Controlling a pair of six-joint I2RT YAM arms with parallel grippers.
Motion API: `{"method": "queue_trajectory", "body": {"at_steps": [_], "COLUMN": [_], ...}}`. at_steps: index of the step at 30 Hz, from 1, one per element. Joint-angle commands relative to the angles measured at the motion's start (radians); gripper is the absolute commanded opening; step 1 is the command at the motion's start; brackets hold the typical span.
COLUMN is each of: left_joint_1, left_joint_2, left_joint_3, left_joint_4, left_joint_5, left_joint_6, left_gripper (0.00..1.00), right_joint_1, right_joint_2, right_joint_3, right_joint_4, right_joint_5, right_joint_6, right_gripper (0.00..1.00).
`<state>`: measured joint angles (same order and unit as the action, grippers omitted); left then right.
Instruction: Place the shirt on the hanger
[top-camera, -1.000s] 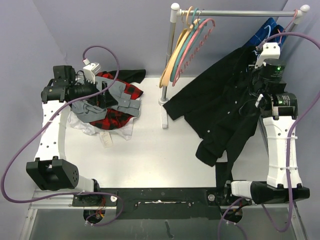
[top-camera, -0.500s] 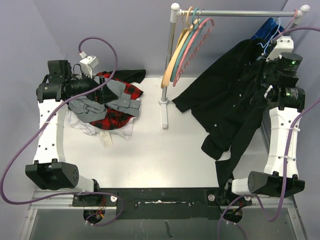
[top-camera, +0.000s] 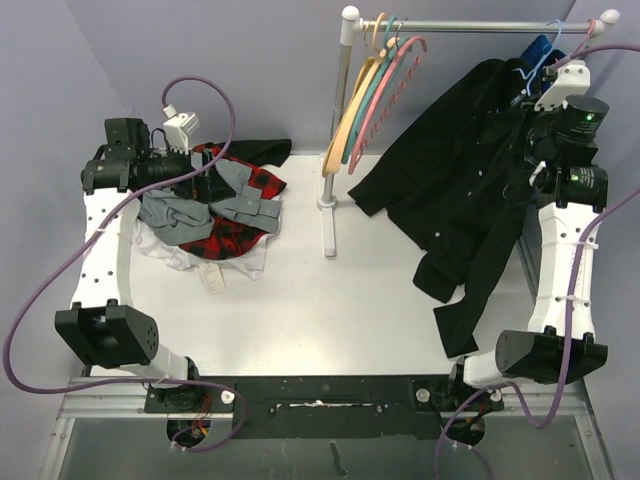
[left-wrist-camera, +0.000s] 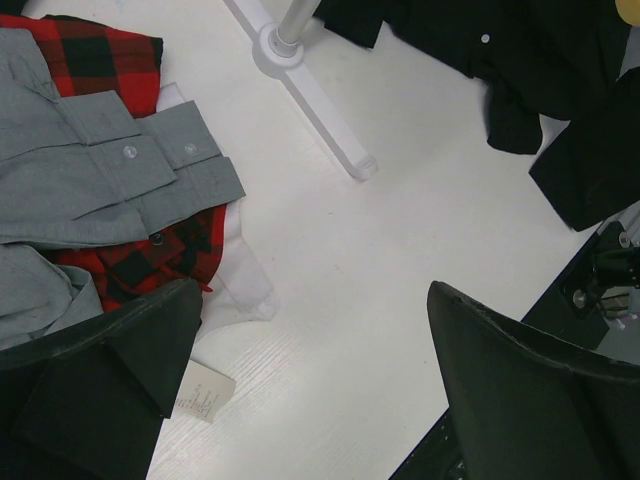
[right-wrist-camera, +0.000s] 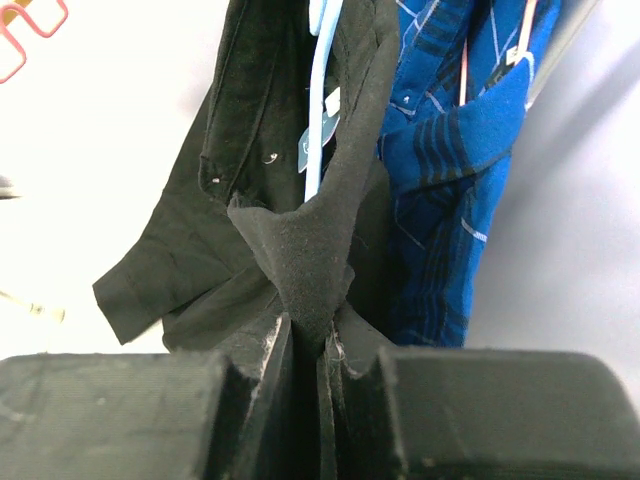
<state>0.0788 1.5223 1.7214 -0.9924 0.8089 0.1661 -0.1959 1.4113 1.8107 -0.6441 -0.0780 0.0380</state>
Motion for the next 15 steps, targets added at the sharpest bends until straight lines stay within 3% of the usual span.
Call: {"method": "queue_trajectory", "body": {"at_steps": [1,15], "left_joint_1": [0.001,-0.007], "left_joint_2": [0.01,0.06], "left_joint_3": [0.029,0.044], "left_joint_4": [0.034,0.028], "left_joint_5": [-0.004,-0.013], "left_joint_6": [-0.012,-0.004], "left_gripper": [0.98,0.98], "right_joint_1": [-0.008,-0.036], "right_joint_2": [0.002,0.113], "right_joint_3": [0.037,0.125], "right_joint_4": [0.164,0.232], "right_joint_5": [-0.041,-0.109], "right_joint_6": [0.017,0.053], "right_gripper": [0.0,0.0]}}
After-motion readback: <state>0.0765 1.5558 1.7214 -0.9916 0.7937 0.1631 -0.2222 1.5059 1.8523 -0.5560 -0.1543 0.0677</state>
